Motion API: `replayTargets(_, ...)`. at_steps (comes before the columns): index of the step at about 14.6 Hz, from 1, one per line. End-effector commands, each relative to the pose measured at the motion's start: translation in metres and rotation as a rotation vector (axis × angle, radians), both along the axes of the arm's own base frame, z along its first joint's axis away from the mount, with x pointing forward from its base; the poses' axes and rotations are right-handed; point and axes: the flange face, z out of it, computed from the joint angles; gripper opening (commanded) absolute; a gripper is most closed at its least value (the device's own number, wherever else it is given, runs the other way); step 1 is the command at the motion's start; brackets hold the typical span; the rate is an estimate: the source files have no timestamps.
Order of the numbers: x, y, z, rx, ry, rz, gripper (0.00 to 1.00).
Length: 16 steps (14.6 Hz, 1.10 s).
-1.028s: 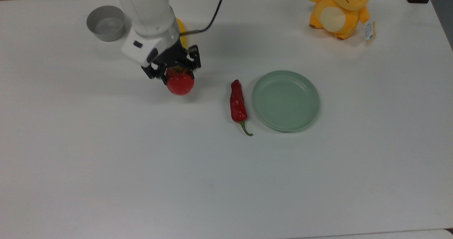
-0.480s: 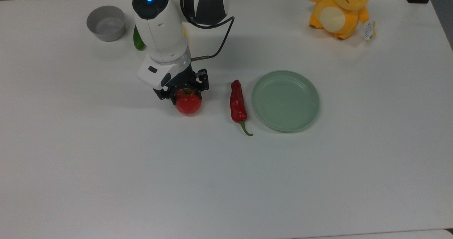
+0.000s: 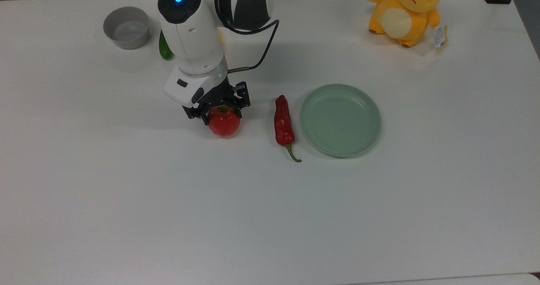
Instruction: Red apple placed in the center of the desktop
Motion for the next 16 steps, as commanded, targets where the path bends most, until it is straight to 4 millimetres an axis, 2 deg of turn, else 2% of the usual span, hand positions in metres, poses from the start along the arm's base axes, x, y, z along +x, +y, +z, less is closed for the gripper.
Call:
replayTargets(1,0.002,0.004,0.014,0.002,-0.018,-0.016,1.0)
replayTargets(5,-0.006,0.003,0.065,0.01,-0.05,-0.019,1.0)
replayTargets(8,-0.021,0.002,0.124,0.024,-0.084,-0.082,1.0)
replayTargets(13,-0.077,-0.008,0.227,0.046,-0.065,-0.129,1.0)
replayTargets(16,-0.108,-0.002,0.264,0.058,-0.021,-0.193,1.0)
